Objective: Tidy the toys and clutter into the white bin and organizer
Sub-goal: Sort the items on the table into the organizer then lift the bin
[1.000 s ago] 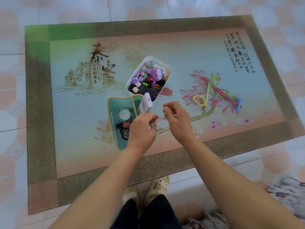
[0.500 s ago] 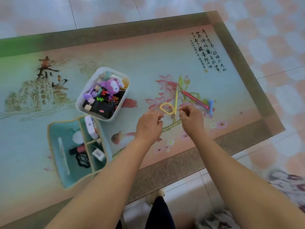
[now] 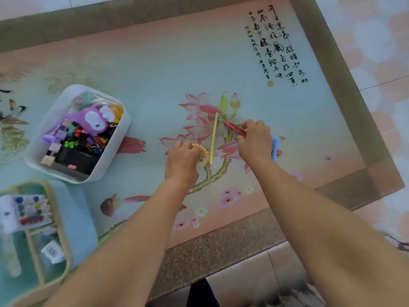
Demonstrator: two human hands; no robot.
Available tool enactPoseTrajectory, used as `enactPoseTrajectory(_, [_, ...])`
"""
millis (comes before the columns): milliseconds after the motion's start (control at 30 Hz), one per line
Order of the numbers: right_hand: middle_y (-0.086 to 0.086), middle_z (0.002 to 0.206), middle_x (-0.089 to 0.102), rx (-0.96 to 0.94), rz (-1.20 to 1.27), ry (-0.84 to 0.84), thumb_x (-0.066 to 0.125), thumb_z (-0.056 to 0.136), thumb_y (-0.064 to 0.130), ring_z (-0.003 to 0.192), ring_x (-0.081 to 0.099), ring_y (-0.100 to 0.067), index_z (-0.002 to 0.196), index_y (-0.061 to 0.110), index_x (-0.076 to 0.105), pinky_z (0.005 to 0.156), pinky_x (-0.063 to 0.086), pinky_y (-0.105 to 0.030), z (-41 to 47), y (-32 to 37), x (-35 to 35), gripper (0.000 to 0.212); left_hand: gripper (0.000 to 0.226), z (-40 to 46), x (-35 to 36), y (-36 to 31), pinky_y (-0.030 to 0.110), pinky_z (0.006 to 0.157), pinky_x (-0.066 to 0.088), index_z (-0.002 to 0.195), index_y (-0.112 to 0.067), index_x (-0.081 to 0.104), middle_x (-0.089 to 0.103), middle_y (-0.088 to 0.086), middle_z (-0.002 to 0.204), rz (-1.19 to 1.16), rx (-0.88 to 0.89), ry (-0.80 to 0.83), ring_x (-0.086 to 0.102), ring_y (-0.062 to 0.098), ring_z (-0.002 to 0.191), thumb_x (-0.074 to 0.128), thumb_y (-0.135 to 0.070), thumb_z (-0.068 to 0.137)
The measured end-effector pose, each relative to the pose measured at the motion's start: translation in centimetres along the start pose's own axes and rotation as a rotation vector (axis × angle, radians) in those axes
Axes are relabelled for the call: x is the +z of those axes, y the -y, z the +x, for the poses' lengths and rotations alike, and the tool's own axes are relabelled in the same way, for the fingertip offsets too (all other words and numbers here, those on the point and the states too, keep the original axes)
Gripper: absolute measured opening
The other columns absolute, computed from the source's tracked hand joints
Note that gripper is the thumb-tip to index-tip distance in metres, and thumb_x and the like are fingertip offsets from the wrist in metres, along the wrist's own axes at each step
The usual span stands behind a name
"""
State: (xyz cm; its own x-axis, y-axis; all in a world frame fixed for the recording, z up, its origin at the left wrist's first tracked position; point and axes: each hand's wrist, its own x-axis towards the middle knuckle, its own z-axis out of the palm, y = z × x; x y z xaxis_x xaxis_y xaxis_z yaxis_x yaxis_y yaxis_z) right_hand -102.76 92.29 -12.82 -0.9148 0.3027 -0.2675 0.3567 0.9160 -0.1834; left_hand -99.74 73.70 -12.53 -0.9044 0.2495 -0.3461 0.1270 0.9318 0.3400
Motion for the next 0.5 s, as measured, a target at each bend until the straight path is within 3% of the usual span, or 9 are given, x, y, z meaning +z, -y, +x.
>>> enactPoseTrajectory(133, [-0.016,0.120,0.051,-0.031,-0.103,0.037,0.056,0.089,0.015,0.110,0.047,-0.033,0.115,0.007,0.050,0.086,0.039,-0.039,1.5,0.3,0.9,0.028,0.026,0.8,-0.4,-0.3,0.032,0.082,0.030,0.101,-0.023,0.061,0.063,0.001,0.103,-0.047,-0.006,-0.043,0.047,0.027,0.100,0.053,-0.005,0.084])
enactPoseTrajectory(267, [-0.017,0.117,0.052,-0.150,-0.213,0.101,0.051,0.089,0.007,0.106,0.052,-0.033,0.115,0.003,0.048,0.085,0.041,-0.038,1.6,0.9,0.6,0.026,0.008,1.9,-1.7,-1.7,0.038,0.080,0.034,0.096,-0.014,0.053,0.063,0.008,0.088,-0.159,-0.105,-0.110,0.055,0.031,0.088,0.049,-0.014,0.089])
enactPoseTrajectory(367, [-0.020,0.119,0.053,-0.184,-0.217,0.167,0.046,0.089,0.003,0.108,0.055,-0.036,0.116,0.000,0.046,0.088,0.044,-0.040,1.8,1.1,0.1,0.028,0.010,2.6,-2.3,-3.6,0.042,0.073,0.041,0.096,-0.010,0.047,0.061,0.013,0.084,-0.315,-0.167,-0.191,0.055,0.036,0.077,0.045,-0.008,0.087])
enactPoseTrajectory(500, [-0.022,0.117,0.056,-0.168,-0.129,0.219,0.048,0.087,0.004,0.107,0.056,-0.038,0.115,-0.003,0.046,0.089,0.044,-0.041,2.1,1.3,-0.3,0.028,0.021,3.6,-2.3,-5.1,0.038,0.065,0.039,0.100,-0.011,0.055,0.058,0.016,0.095,-0.314,-0.135,-0.201,0.053,0.033,0.083,0.040,-0.004,0.088])
